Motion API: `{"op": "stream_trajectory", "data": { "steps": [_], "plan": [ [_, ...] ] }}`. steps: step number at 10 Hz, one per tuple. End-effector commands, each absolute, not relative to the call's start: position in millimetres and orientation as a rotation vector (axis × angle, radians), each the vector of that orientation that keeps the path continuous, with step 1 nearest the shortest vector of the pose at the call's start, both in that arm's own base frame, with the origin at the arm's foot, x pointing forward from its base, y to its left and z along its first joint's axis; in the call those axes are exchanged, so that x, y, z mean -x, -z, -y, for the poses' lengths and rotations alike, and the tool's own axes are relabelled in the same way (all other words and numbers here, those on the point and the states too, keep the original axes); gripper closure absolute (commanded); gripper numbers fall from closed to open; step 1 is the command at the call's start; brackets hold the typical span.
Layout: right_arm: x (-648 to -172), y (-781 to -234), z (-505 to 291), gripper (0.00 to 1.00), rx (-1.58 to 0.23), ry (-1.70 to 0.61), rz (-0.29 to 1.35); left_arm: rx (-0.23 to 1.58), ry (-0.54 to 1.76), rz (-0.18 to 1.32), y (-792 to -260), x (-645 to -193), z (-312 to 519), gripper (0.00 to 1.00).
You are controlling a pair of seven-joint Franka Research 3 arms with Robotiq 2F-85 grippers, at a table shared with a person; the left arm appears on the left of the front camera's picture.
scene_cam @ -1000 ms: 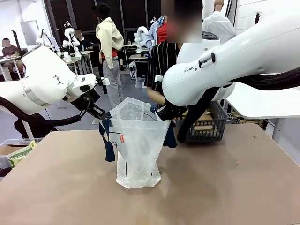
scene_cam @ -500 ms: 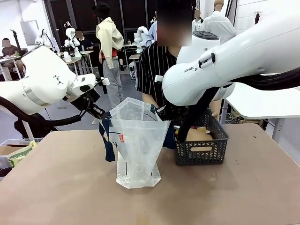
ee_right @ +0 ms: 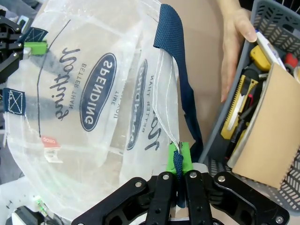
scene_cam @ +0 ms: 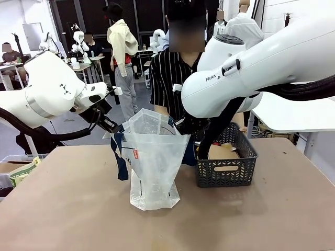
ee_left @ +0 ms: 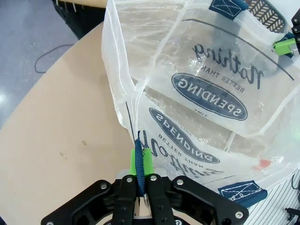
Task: Transfer purchased items from the store into the shopping bag.
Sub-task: Move the Reusable shopping bag to the right side of the table.
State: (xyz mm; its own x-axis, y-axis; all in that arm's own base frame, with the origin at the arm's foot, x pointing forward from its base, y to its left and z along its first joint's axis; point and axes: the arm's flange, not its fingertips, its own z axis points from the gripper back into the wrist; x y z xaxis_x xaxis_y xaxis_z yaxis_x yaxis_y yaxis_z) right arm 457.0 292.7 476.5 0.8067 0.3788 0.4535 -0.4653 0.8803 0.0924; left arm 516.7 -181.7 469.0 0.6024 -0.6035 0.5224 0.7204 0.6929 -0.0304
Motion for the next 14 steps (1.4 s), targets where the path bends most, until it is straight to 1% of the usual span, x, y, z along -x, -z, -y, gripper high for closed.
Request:
{"op": "stream_trajectory", "data": {
  "steps": [1, 14],
  "plan": [
    [-452.3, -474.7, -289.9, 1.0, -0.208, -0.446, 0.435, 0.242, 0.773, 0.506, -469.8, -515.6, 179.2, 1.0],
    [-452.3, -474.7, -289.9, 1.0, -0.208, -0.446, 0.435, 0.242, 0.773, 0.506, -469.8, -515.6, 179.2, 1.0]
  ]
}}
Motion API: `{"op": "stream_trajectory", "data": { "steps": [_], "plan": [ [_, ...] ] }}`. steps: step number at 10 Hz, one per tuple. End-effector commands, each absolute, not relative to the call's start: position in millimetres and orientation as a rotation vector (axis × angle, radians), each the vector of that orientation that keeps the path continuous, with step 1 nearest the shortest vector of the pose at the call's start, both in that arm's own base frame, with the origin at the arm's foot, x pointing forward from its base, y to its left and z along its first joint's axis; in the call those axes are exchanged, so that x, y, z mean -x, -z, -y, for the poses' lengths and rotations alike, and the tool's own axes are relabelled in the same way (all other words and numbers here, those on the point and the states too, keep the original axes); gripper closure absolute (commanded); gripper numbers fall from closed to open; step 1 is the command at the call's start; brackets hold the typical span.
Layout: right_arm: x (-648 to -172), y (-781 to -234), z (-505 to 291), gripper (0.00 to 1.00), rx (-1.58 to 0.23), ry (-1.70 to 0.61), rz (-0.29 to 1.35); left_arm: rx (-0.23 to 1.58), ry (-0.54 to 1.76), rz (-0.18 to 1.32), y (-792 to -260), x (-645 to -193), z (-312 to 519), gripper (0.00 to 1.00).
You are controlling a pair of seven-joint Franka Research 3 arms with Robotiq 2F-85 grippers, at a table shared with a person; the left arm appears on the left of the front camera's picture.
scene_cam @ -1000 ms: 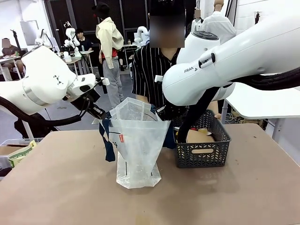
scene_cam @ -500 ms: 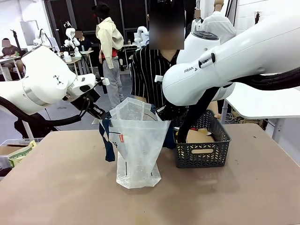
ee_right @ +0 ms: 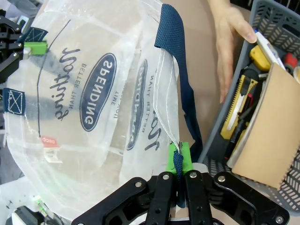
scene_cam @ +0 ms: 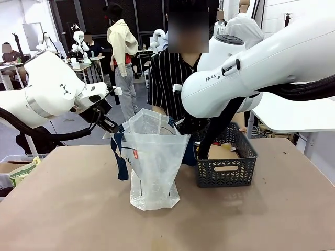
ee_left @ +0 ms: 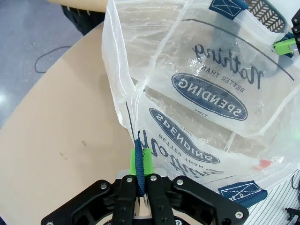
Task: Transfer purchased items from the store into the shopping bag.
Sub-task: Move the Reusable shopping bag to the right side of the table.
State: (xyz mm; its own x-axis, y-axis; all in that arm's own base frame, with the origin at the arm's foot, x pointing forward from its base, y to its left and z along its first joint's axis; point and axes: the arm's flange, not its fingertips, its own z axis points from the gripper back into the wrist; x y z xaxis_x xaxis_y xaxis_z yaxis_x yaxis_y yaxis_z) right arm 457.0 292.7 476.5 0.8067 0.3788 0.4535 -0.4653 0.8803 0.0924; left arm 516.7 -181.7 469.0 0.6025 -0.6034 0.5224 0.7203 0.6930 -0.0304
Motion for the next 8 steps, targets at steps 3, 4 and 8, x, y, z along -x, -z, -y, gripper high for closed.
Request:
{"op": "stream_trajectory", "data": {
  "steps": [3, 4, 8],
  "plan": [
    [-452.3, -474.7, -289.9, 1.0, -0.208, -0.446, 0.435, 0.242, 0.773, 0.506, -469.8, -515.6, 179.2, 1.0],
    [-452.3, -474.7, -289.9, 1.0, -0.208, -0.446, 0.435, 0.242, 0.773, 0.506, -469.8, -515.6, 179.2, 1.0],
    [-452.3, -474.7, -289.9, 1.0, -0.208, -0.446, 0.435, 0.242, 0.773, 0.506, -469.8, -515.6, 179.2, 1.0]
  ]
}}
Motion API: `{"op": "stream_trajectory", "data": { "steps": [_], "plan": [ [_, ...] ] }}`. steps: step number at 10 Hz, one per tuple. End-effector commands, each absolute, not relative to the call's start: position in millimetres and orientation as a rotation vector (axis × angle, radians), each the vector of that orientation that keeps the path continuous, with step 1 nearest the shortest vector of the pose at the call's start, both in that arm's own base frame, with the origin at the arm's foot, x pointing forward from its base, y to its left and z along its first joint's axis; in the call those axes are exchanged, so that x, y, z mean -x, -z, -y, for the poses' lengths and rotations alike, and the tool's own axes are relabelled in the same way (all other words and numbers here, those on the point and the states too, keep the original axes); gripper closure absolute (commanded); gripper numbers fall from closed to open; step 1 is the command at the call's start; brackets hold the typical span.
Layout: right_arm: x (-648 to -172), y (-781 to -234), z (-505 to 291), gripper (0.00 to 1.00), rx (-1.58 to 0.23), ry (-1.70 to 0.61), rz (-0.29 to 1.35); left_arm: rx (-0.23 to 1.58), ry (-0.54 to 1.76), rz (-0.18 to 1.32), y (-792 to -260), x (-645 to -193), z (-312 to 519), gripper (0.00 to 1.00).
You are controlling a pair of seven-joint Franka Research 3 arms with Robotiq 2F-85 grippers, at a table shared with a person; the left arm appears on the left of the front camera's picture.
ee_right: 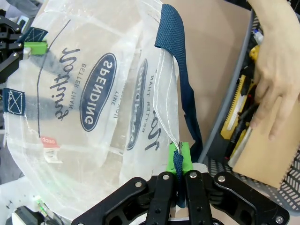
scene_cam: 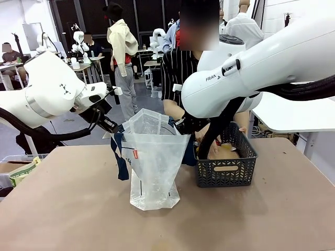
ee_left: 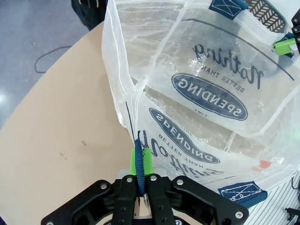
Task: Transfer purchased items from the store into the shopping bag.
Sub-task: Move the Reusable shopping bag to the right side of the table.
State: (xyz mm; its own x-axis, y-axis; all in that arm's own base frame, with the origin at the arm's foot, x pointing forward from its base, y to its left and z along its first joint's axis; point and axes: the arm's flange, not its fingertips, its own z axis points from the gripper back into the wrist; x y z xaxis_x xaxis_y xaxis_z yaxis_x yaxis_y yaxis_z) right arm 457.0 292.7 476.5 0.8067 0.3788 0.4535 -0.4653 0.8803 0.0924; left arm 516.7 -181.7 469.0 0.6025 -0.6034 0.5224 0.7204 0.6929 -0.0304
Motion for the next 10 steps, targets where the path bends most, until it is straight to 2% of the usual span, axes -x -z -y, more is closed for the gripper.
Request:
{"op": "stream_trajectory", "data": {
  "steps": [1, 10],
  "plan": [
    [-452.3, -474.7, -289.9, 1.0, -0.208, -0.446, 0.435, 0.242, 0.773, 0.506, -469.8, -515.6, 179.2, 1.0],
    [-452.3, -474.7, -289.9, 1.0, -0.208, -0.446, 0.435, 0.242, 0.773, 0.506, -469.8, -515.6, 179.2, 1.0]
  ]
}}
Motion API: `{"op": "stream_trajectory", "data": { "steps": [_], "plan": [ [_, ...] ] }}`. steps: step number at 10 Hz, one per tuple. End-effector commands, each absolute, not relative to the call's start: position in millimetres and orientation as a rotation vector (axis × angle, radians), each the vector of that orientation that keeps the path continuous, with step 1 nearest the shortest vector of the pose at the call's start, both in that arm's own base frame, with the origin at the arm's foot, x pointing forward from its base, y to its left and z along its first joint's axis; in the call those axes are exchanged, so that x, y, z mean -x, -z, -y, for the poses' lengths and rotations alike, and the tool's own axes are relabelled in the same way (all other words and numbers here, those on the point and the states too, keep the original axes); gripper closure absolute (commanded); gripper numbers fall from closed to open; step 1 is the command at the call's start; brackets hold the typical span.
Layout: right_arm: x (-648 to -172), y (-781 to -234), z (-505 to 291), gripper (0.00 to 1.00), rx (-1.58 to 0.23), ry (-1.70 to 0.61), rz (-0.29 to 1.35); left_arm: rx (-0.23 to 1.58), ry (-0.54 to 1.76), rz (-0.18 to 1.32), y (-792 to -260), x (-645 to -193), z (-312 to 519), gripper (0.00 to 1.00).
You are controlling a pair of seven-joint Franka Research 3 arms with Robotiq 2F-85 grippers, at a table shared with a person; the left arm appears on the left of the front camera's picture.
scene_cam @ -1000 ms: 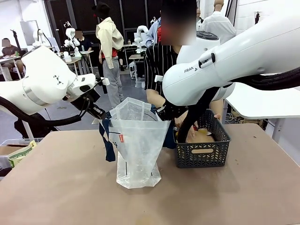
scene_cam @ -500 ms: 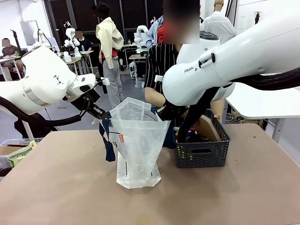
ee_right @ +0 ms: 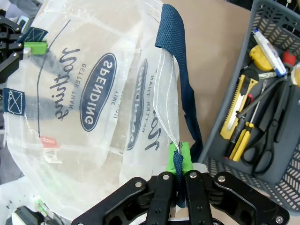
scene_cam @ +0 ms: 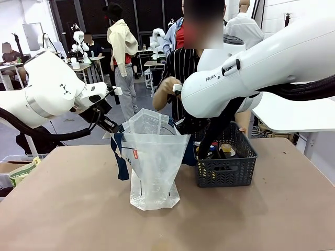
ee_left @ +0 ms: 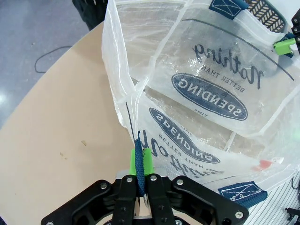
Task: Transfer purchased items from the store into the shopping bag.
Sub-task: Move the Reusable shopping bag to the right side of the table.
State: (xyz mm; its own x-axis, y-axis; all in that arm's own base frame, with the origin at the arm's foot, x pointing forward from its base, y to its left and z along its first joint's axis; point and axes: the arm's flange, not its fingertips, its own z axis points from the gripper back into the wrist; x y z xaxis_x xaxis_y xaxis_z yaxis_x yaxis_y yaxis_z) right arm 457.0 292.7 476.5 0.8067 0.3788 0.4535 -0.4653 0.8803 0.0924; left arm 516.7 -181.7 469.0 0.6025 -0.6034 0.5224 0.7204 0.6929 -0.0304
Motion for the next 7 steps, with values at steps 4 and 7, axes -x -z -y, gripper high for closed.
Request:
{"op": "stream_trajectory", "data": {
  "steps": [4, 7],
  "plan": [
    [-452.3, -474.7, -289.9, 1.0, -0.208, -0.446, 0.435, 0.242, 0.773, 0.506, -469.8, -515.6, 179.2, 1.0],
    [-452.3, -474.7, -289.9, 1.0, -0.208, -0.446, 0.435, 0.242, 0.773, 0.506, -469.8, -515.6, 179.2, 1.0]
  ]
}}
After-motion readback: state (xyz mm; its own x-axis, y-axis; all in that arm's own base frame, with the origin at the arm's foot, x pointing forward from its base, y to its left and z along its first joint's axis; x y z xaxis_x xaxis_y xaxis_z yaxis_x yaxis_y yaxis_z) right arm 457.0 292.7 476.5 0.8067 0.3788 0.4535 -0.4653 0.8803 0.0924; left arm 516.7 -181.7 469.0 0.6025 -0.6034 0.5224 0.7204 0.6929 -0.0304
